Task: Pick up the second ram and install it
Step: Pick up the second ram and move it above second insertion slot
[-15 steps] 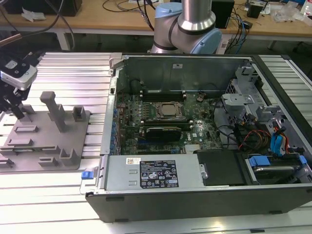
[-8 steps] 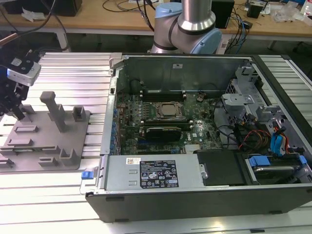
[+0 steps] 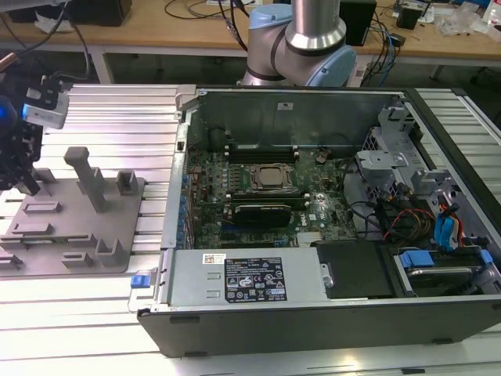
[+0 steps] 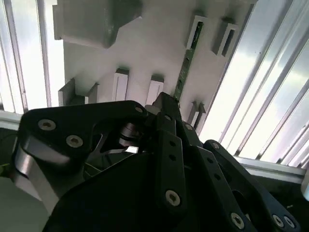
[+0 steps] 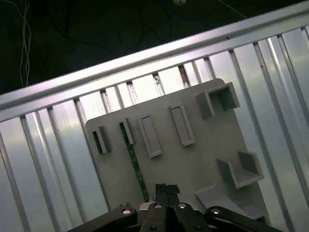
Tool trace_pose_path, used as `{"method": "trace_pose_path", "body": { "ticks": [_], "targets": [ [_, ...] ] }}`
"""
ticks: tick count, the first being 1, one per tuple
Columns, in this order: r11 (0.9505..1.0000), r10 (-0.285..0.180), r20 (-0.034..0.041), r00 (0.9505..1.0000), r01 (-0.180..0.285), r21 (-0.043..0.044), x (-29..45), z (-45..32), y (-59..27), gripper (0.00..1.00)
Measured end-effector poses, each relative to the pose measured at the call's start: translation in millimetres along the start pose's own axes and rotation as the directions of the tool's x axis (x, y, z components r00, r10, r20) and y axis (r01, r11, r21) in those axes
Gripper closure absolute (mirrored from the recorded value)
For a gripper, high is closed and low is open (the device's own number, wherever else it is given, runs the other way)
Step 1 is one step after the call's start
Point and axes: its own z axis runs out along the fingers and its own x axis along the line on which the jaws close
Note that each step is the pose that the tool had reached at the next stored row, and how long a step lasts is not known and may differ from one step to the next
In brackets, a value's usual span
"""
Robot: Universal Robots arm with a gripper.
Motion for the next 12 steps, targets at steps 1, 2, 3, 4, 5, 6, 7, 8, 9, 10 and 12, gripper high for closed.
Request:
{"method": "trace_pose_path", "body": {
  "ticks": [1, 2, 3, 4, 5, 6, 7, 8, 9, 10, 12],
  "targets": [
    [0.9998, -0.020, -0.0009, 0.9998, 0.020, -0.0005, 0.0, 0.4, 0.0, 0.92],
    [0.9988, -0.048, -0.0021, 0.9988, 0.048, -0.0011, 0.0, 0.9, -0.1, 0.92],
    [0.9963, -0.086, -0.0037, 0.9963, 0.086, -0.0021, 0.0, 1.7, -0.1, 0.92],
    [0.9922, -0.125, -0.0055, 0.9922, 0.125, -0.0031, 0.0, 2.4, -0.1, 0.92],
    [0.9874, -0.158, -0.0069, 0.9874, 0.158, -0.0041, 0.1, 3.2, -0.1, 0.92],
    [0.9784, -0.206, -0.0088, 0.9784, 0.206, -0.0056, 0.1, 4.3, -0.2, 0.92],
    [0.9687, -0.248, -0.0106, 0.9686, 0.248, -0.0070, 0.1, 5.3, -0.2, 0.92],
    [0.9550, -0.297, -0.0125, 0.9549, 0.296, -0.0088, 0.1, 6.0, -0.3, 0.92],
    [0.9529, -0.303, -0.0128, 0.9529, 0.303, -0.0090, 0.2, 6.0, -0.2, 0.92],
    [0.9529, -0.303, -0.0128, 0.9529, 0.303, -0.0088, 0.2, 6.2, 0.0, 0.92],
    [0.9537, -0.301, -0.0136, 0.9536, 0.301, -0.0076, 1.0, 9.5, 2.6, 0.92]
  ]
}}
